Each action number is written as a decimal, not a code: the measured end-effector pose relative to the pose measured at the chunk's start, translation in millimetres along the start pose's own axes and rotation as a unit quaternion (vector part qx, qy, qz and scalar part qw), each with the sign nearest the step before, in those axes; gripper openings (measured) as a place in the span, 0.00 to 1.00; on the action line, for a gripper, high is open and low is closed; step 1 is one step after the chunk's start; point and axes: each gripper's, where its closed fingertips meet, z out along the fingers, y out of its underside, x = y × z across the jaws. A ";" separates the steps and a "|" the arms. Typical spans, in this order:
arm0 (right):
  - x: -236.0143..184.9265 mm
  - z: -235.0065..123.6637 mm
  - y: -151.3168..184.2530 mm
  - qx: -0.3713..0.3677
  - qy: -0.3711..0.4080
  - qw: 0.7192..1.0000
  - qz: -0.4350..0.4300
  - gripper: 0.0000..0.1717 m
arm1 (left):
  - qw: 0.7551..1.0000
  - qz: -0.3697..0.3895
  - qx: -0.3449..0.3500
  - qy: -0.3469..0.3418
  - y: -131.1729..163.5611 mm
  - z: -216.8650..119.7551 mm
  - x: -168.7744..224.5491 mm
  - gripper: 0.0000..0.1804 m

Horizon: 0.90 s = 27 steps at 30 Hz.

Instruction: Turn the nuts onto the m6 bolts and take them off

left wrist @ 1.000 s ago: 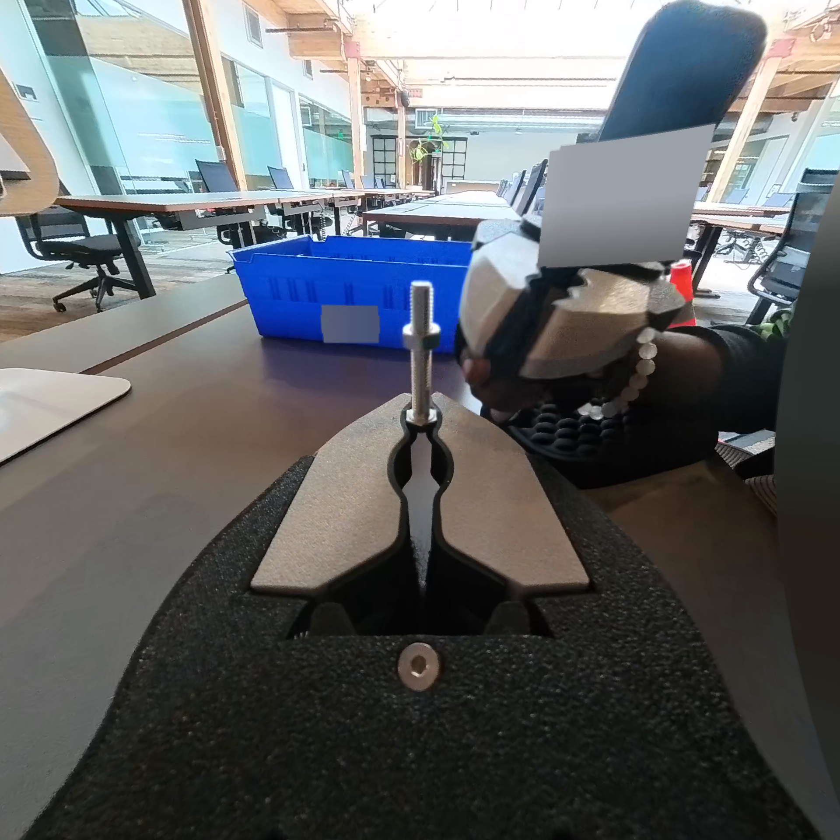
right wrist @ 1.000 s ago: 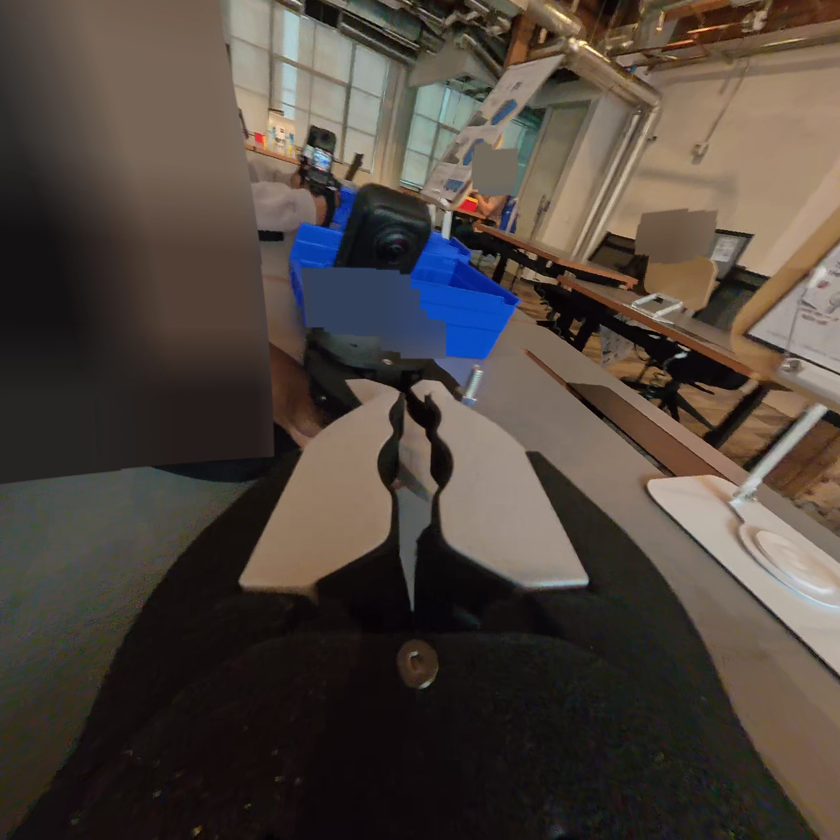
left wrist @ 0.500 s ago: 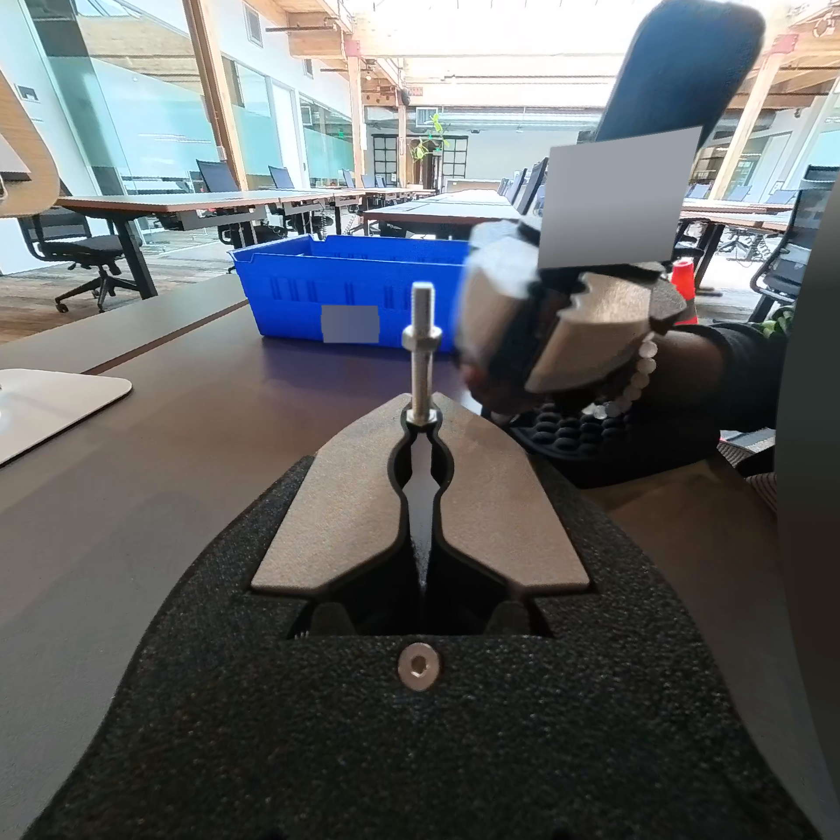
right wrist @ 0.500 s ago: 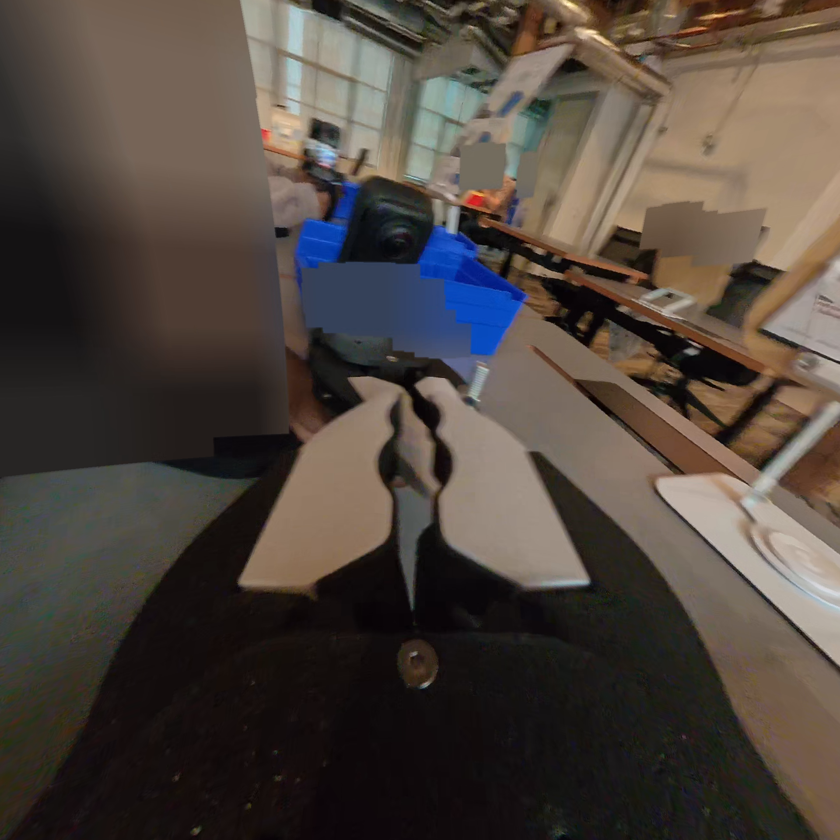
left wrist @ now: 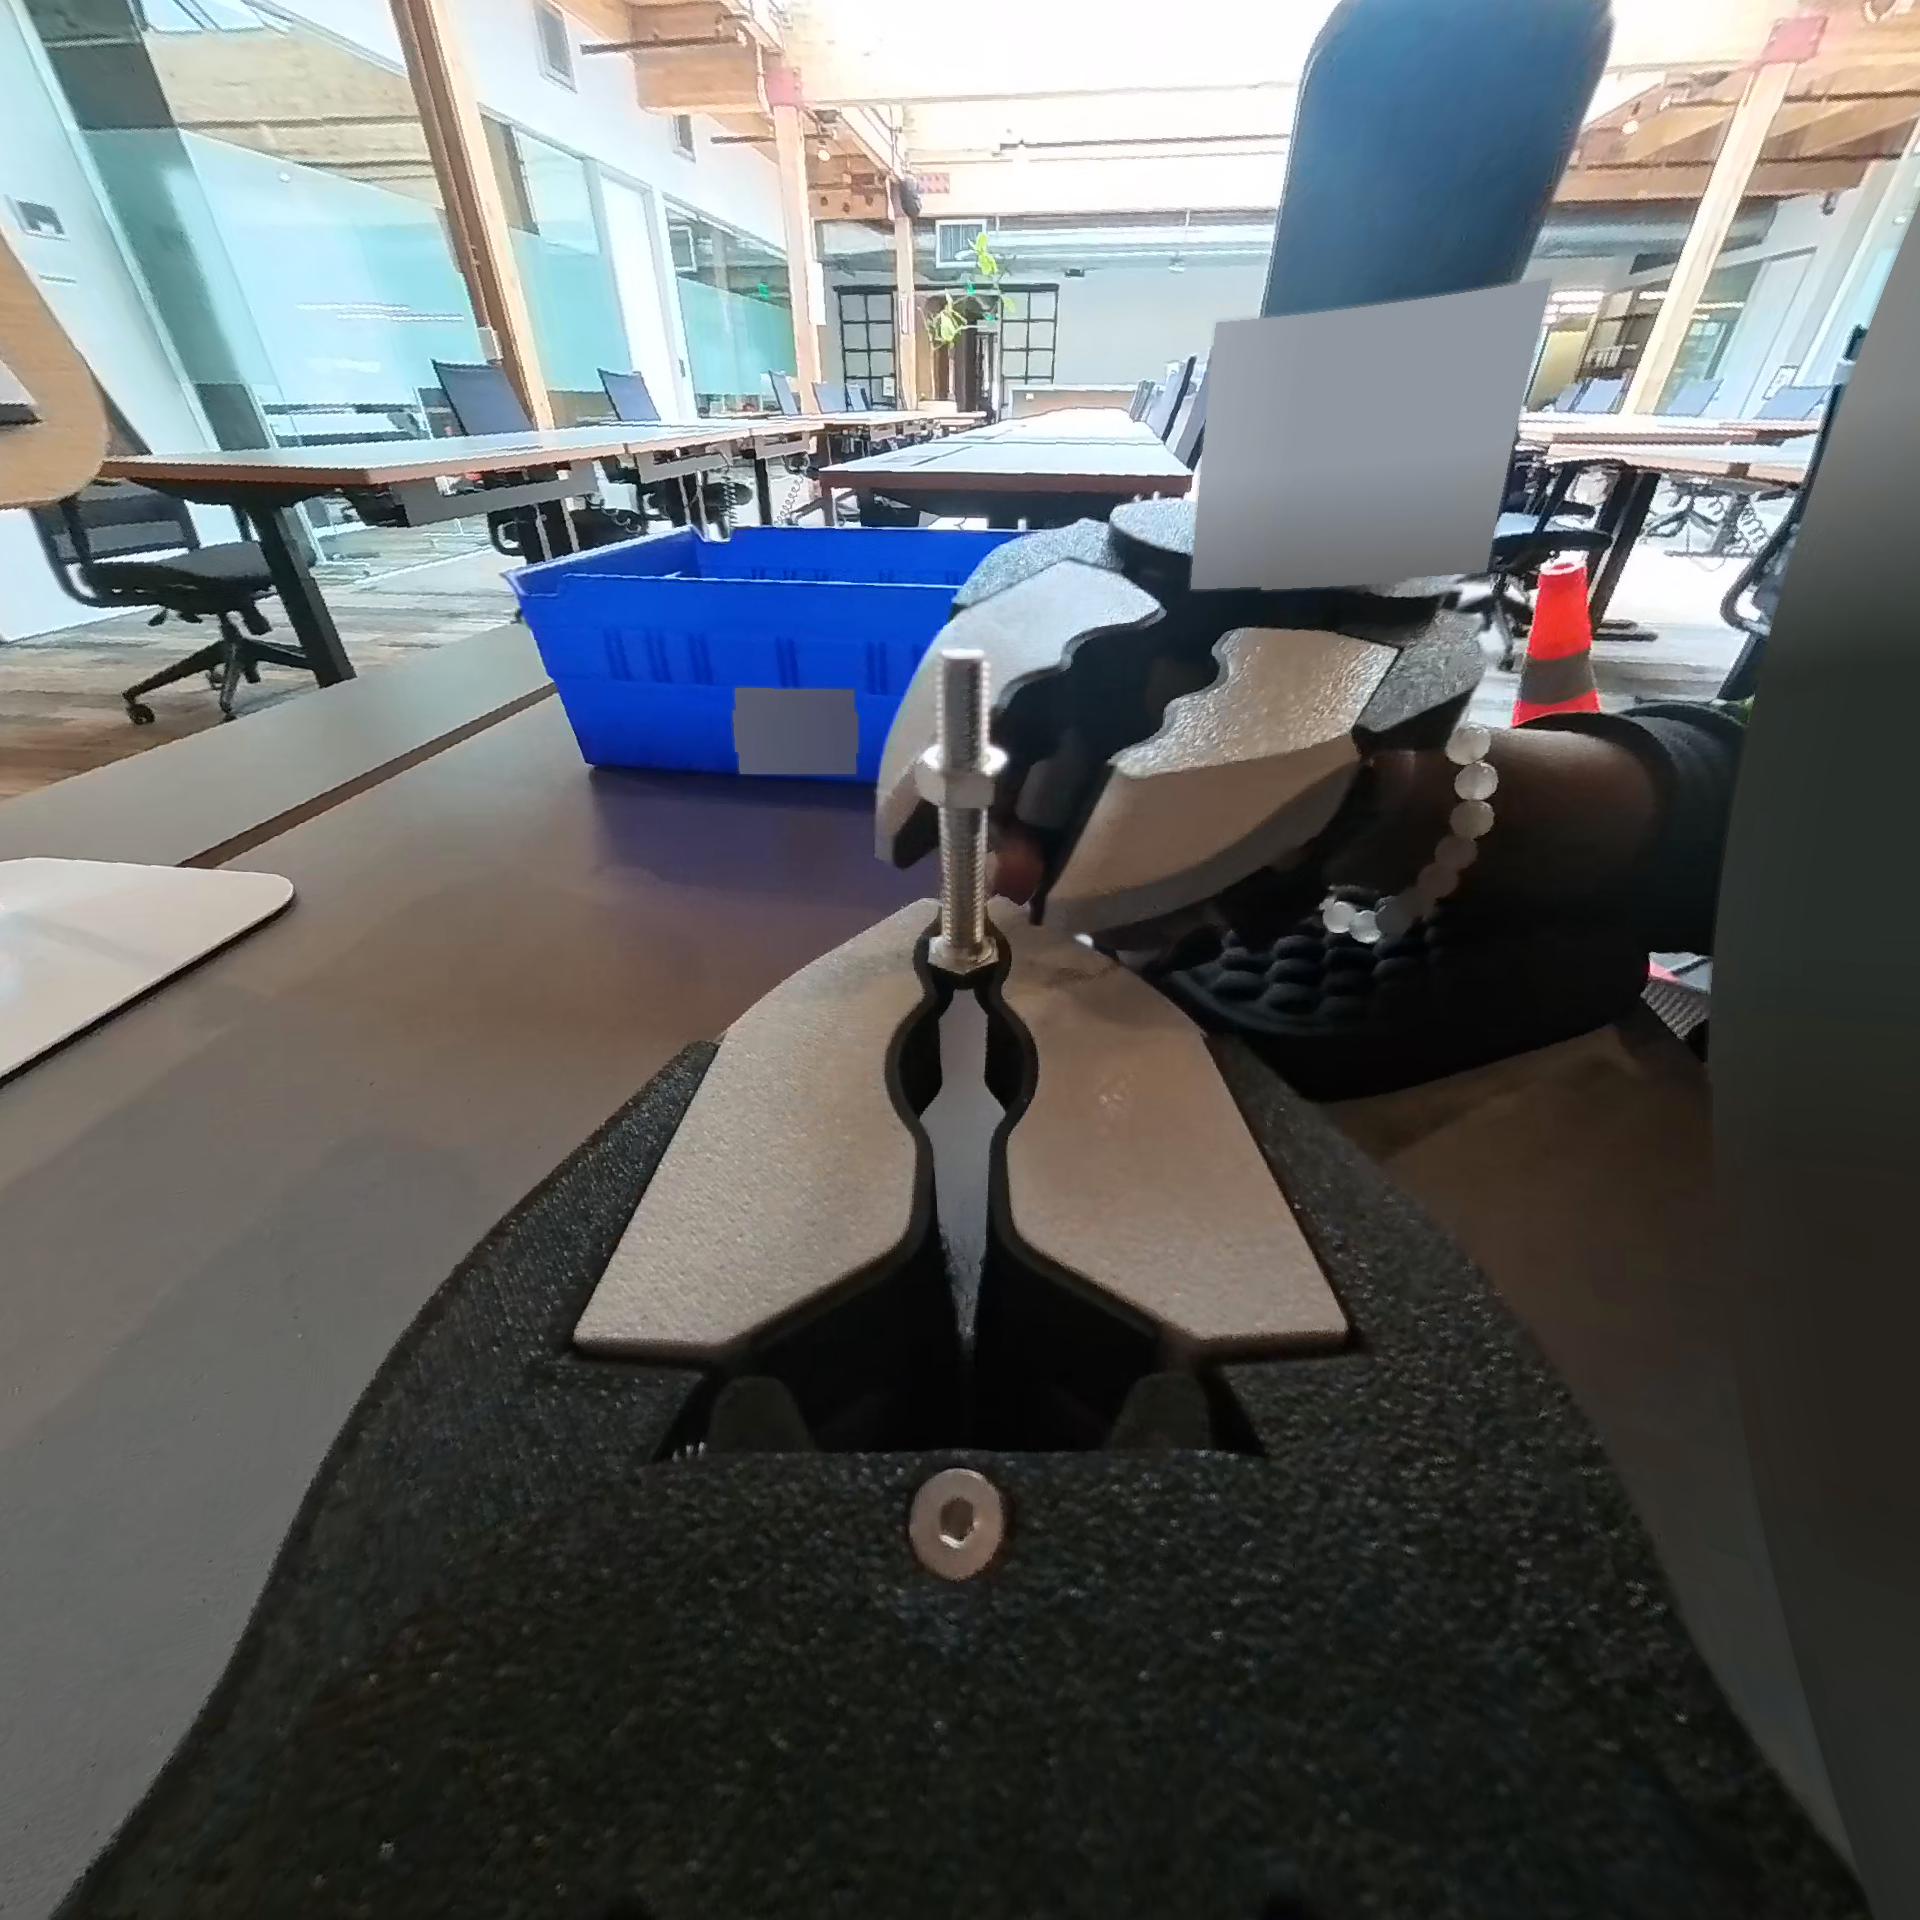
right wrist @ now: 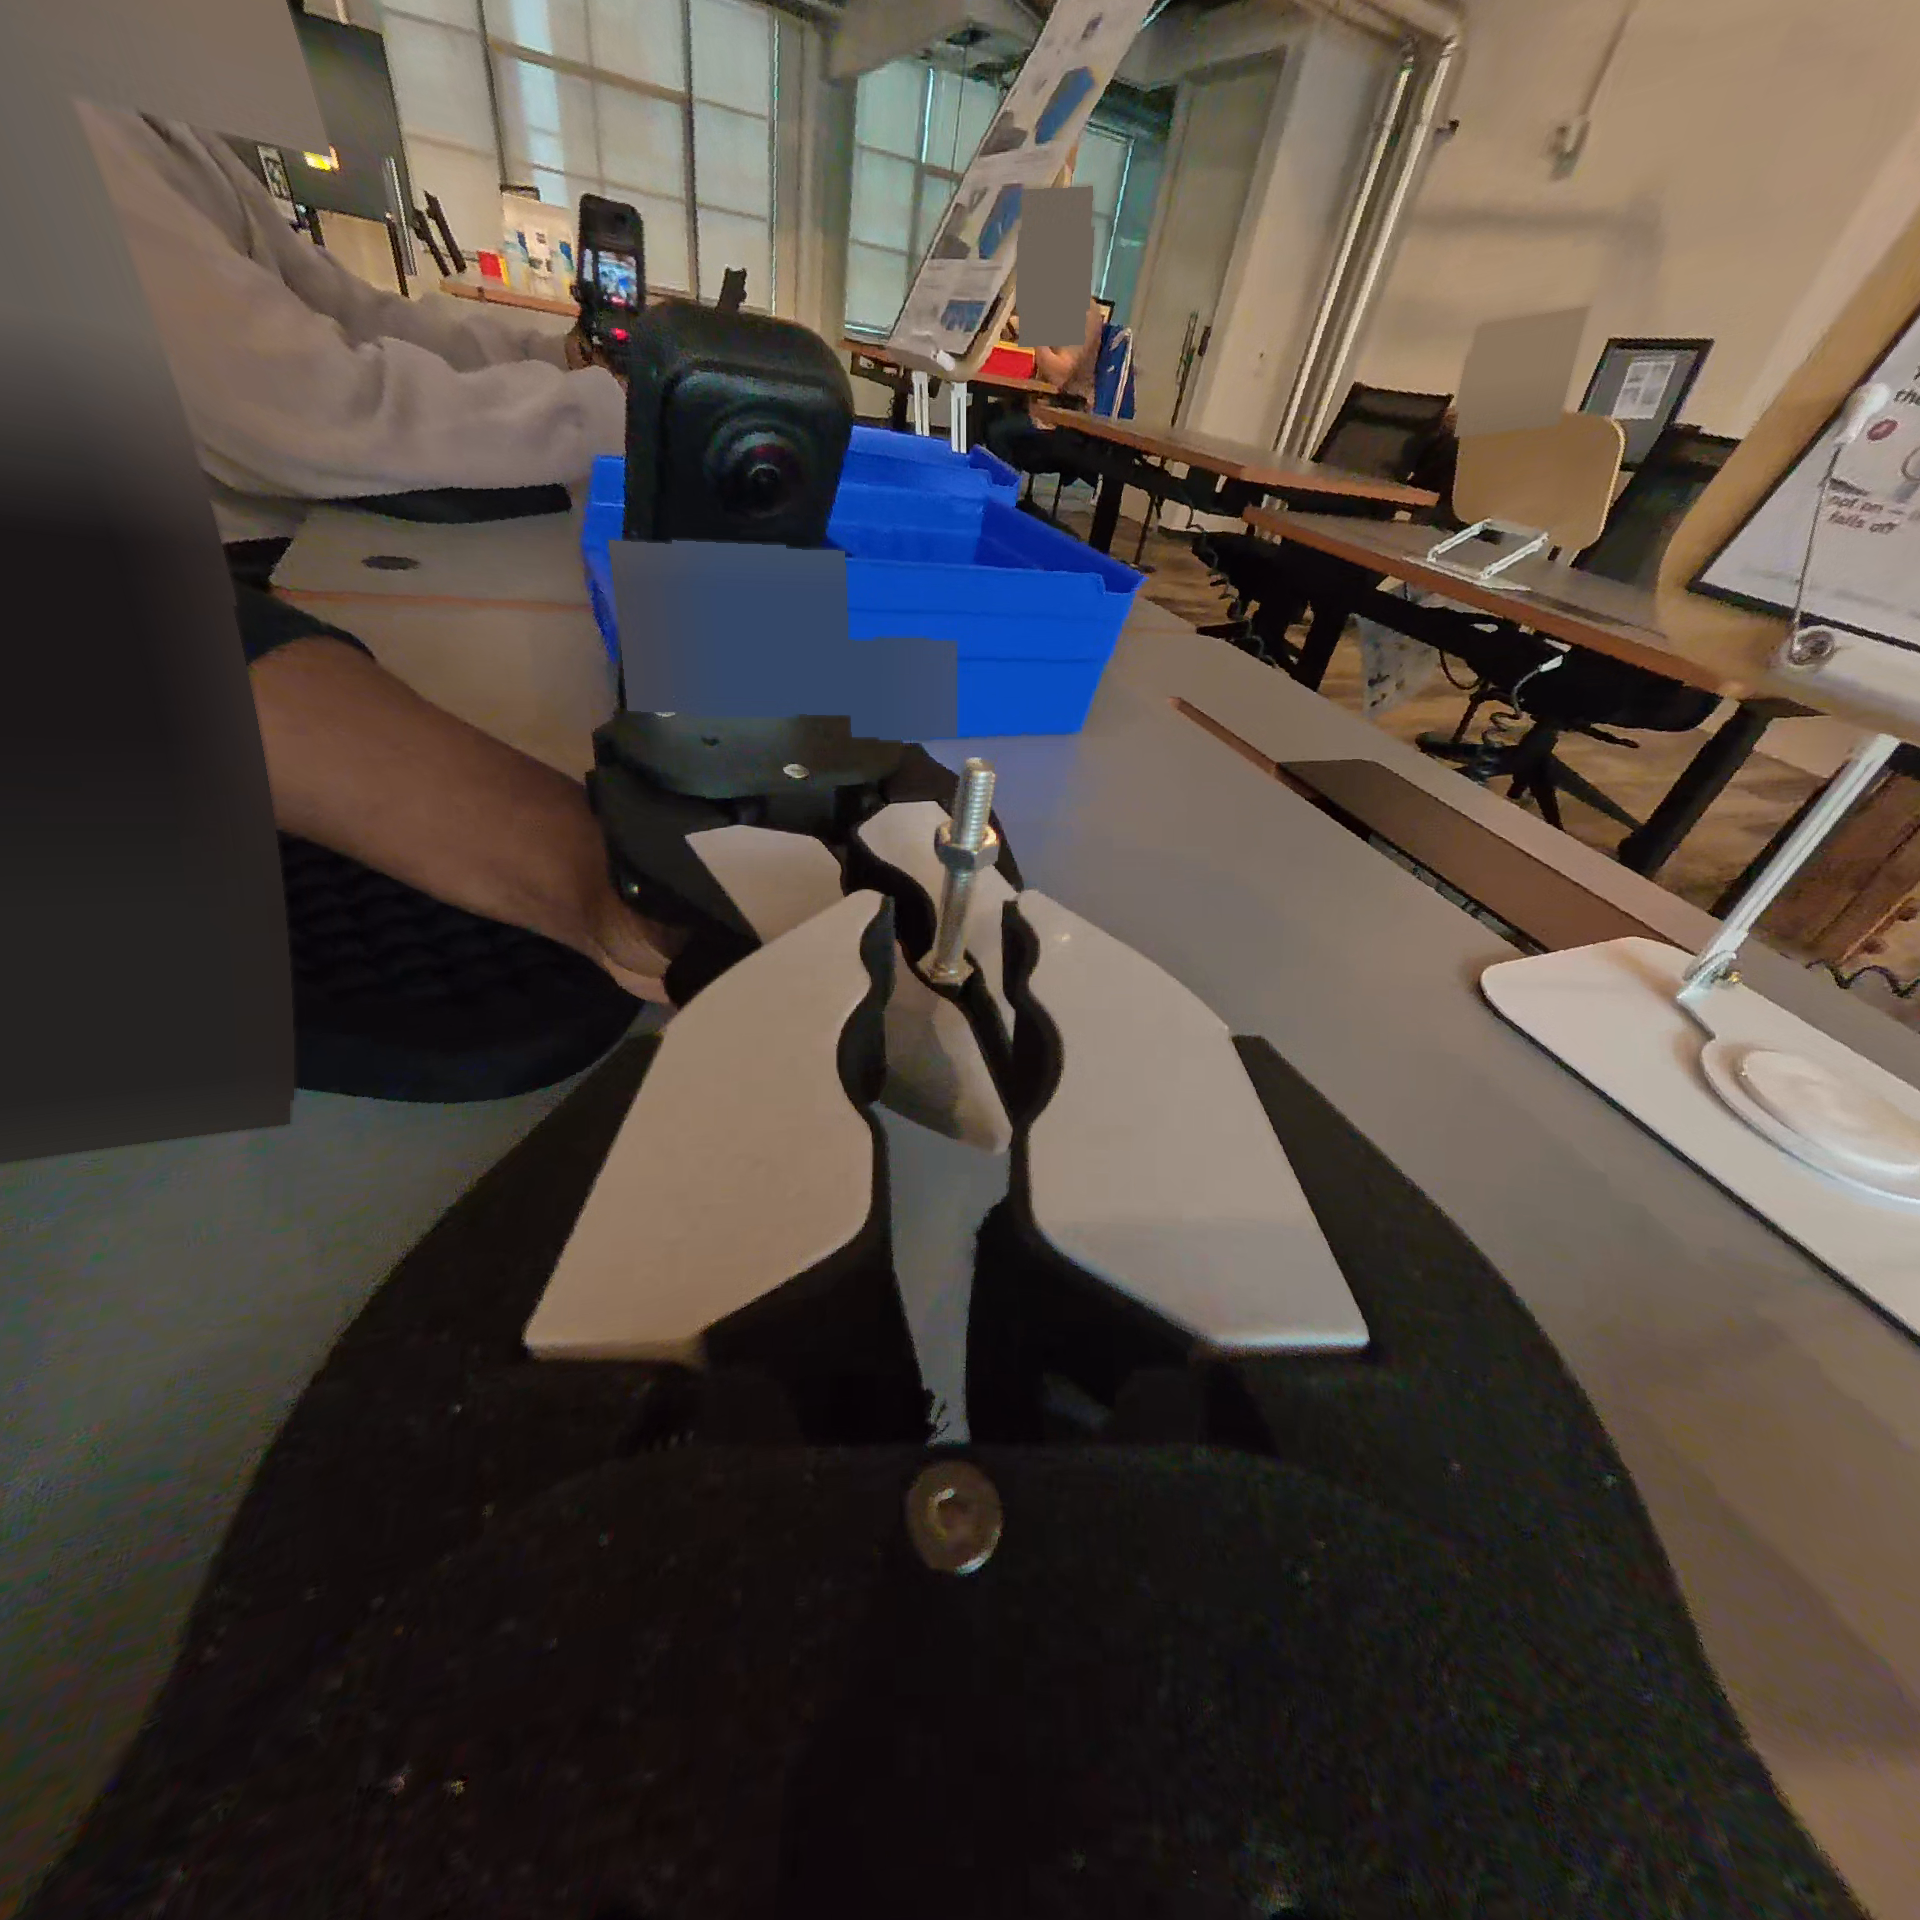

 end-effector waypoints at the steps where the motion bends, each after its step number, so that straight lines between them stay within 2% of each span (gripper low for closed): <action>1: -0.3 0.5 0.6 -0.002 0.001 1.000 -0.004 0.10 | 1.000 0.004 -0.003 0.001 0.5 0.5 1.0 0.02; 4: -0.6 0.3 1.5 -0.006 0.003 1.000 -0.012 0.04 | 1.000 0.013 -0.008 0.002 1.9 1.5 3.1 0.02; 9: -2.2 -0.6 1.6 -0.015 0.000 1.000 -0.010 0.03 | 1.000 0.025 -0.008 0.000 1.9 1.9 4.6 0.02; 10: -2.5 -0.8 1.0 -0.014 -0.001 1.000 -0.008 0.03 | 1.000 0.028 -0.007 -0.004 1.4 1.7 4.5 0.04; 17: 8.8 -10.9 -11.0 0.014 0.020 1.000 0.005 0.03 | 0.999 0.028 0.031 -0.035 -7.7 -0.5 -2.5 0.38; 20: 13.2 -16.6 -16.8 0.028 0.026 0.999 0.010 0.03 | 0.997 0.027 0.055 -0.045 -13.1 -2.8 -6.2 0.47; 22: 15.8 -19.9 -20.0 0.036 0.027 0.999 0.014 0.03 | 0.997 0.027 0.059 -0.045 -14.3 -3.2 -7.0 0.50; 27: 29.6 -31.6 -27.9 0.044 0.057 0.997 0.002 0.03 | 0.997 0.037 0.054 -0.043 -13.1 -3.6 -7.4 0.48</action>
